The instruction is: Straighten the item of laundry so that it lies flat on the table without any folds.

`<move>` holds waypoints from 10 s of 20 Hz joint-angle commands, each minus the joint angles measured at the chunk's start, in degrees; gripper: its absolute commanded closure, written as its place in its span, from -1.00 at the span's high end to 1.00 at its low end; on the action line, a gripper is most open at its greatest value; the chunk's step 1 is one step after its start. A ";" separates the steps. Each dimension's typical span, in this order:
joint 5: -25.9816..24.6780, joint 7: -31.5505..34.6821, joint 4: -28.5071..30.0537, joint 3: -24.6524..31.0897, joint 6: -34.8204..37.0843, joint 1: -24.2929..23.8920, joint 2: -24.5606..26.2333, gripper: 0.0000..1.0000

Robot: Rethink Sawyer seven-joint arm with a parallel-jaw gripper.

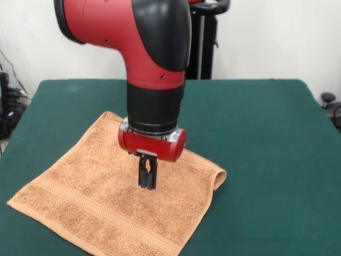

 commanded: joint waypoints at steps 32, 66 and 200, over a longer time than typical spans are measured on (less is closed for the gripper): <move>1.23 13.39 7.18 4.06 -9.07 8.43 6.81 -1.00; 4.99 16.45 13.68 5.13 -10.45 9.87 2.20 -1.00; 20.34 12.46 14.15 1.91 -5.76 19.06 1.46 -1.00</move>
